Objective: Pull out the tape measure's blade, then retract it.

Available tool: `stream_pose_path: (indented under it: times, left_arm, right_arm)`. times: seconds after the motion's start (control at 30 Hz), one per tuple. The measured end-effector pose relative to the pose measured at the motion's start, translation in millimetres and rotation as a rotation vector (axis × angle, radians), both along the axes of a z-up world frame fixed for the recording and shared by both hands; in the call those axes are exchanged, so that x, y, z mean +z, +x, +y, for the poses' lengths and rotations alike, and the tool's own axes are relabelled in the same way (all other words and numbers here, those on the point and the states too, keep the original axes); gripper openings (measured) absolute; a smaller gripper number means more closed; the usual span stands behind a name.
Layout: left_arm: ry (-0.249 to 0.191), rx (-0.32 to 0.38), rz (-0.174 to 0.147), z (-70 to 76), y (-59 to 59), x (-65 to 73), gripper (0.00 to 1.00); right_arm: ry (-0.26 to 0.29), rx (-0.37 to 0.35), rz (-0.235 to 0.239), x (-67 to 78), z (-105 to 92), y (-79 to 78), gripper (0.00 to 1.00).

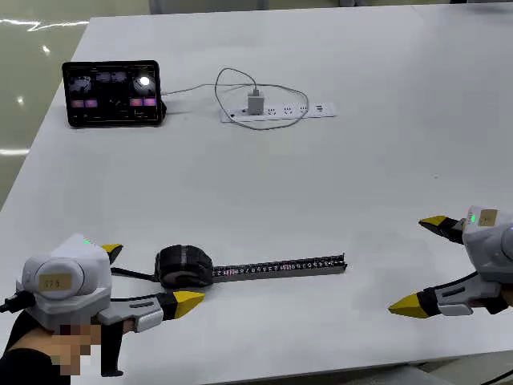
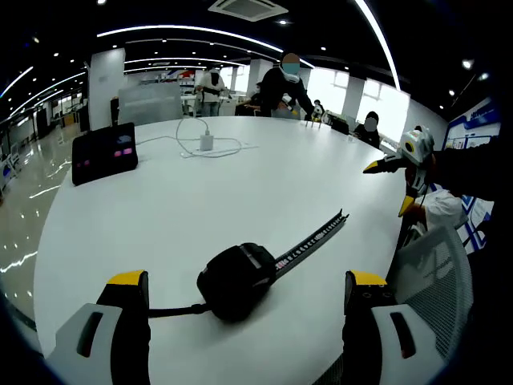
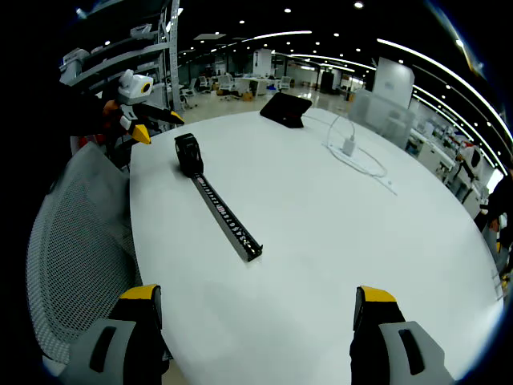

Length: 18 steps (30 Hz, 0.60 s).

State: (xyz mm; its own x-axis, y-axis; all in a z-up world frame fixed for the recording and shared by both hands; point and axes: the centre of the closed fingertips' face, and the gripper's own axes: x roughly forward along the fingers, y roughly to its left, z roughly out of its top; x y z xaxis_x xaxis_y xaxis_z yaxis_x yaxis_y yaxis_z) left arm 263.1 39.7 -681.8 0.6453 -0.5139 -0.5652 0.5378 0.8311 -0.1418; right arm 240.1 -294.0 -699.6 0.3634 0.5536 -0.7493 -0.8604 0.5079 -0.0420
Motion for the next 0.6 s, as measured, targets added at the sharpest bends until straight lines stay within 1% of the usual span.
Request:
stream_pose_path:
  times: [0.07, 0.1, 0.13, 0.17, 0.2, 0.23, 0.27, 0.33, 0.37, 0.4, 0.47, 0.5, 0.53, 0.6]
  left_arm:
    - [-0.011, 0.025, 0.006, -0.6, 2.4, 0.8, 0.99]
    - [-0.036, 0.066, 0.016, -0.4, 5.0, 1.8, 0.99]
    - [-0.065, 0.067, 0.025, -3.9, 4.4, 3.2, 0.99]
    - [-0.096, 0.044, 0.009, -10.3, 4.8, 7.1, 0.99]
    - [-0.087, 0.052, -0.007, -10.9, 6.6, 8.8, 0.99]
    - [-0.075, 0.057, -0.012, -11.8, 7.6, 8.7, 0.99]
    - [-0.063, 0.061, -0.014, -15.0, 8.7, 8.3, 0.99]
    - [-0.051, 0.070, -0.010, -18.5, 10.6, 7.3, 0.99]
    - [-0.031, 0.085, -0.014, -18.7, 12.9, 5.9, 0.99]
    - [-0.021, 0.093, -0.015, -18.8, 14.4, 4.8, 0.99]
    - [-0.025, 0.112, -0.010, -21.4, 17.8, 2.7, 0.99]
    - [-0.018, 0.117, -0.008, -22.5, 18.7, 1.3, 0.99]
    - [0.002, 0.128, -0.006, -22.5, 20.1, -1.8, 0.99]
    - [0.003, 0.125, 0.000, -26.5, 20.9, -5.6, 0.99]
  right_arm:
    - [-0.018, 0.023, 0.007, -2.6, 0.9, 1.2, 0.99]
    - [-0.026, 0.034, 0.010, -2.8, 1.7, 2.5, 0.99]
    - [-0.030, 0.041, 0.012, -3.1, 2.2, 3.5, 0.99]
    - [-0.033, 0.048, 0.013, -3.3, 2.8, 4.6, 0.99]
    - [-0.036, 0.058, 0.013, -3.4, 3.8, 6.9, 0.99]
    - [-0.035, 0.064, 0.013, -3.3, 4.4, 8.7, 0.99]
    - [-0.047, 0.074, 0.012, -3.9, 4.8, 11.8, 0.99]
    - [-0.068, 0.081, 0.029, -6.9, 4.2, 13.8, 0.99]
    - [-0.076, 0.094, 0.032, -8.4, 5.5, 15.1, 0.99]
    - [-0.081, 0.102, 0.029, -9.4, 6.5, 16.7, 0.99]
    - [-0.105, 0.126, 0.026, -13.6, 6.2, 20.7, 0.99]
    - [-0.107, 0.134, 0.027, -15.0, 7.2, 21.9, 0.99]
    - [-0.113, 0.142, 0.030, -17.1, 8.7, 24.3, 0.99]
    - [-0.122, 0.156, 0.033, -19.0, 11.9, 26.5, 0.99]
